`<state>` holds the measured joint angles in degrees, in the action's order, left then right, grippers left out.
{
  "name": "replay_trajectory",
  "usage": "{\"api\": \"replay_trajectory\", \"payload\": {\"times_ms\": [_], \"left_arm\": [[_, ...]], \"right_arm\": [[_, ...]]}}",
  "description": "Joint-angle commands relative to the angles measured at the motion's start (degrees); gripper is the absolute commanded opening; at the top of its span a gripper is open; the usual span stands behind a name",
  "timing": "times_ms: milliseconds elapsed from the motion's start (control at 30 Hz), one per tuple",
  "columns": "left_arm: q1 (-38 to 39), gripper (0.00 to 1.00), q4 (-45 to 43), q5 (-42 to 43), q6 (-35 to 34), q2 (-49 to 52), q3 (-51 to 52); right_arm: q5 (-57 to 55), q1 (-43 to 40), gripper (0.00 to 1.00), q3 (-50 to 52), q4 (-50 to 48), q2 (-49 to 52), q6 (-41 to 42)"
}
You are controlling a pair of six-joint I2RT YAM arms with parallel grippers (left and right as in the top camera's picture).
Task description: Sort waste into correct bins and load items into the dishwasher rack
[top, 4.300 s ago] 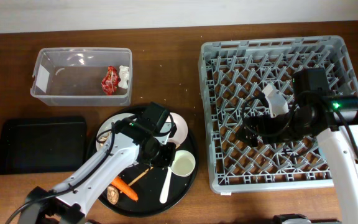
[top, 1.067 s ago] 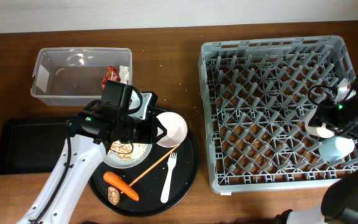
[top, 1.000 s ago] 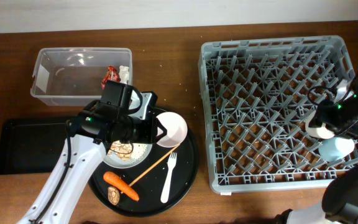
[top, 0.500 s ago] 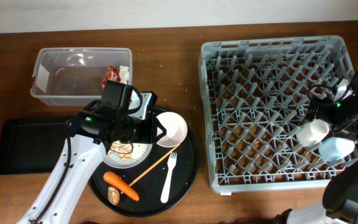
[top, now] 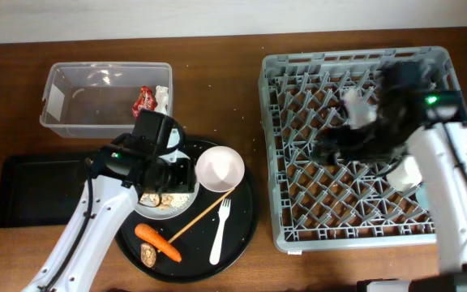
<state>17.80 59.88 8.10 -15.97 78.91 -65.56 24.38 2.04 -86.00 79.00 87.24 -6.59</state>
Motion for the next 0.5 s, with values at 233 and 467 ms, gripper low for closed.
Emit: {"api": "replay_trajectory", "payload": {"times_ms": [233, 467], "left_arm": [[-16.41, 0.93, 9.22, -10.03, -6.75, 0.13, -0.11], [-18.62, 0.97, 9.18, -10.03, -6.73, 0.15, -0.11]], "right_arm": [[-19.82, 34.21, 0.92, -0.59, -18.10, 9.11, 14.71], [-20.79, 34.27, 0.75, -0.59, -28.94, 24.13, 19.37]]}}
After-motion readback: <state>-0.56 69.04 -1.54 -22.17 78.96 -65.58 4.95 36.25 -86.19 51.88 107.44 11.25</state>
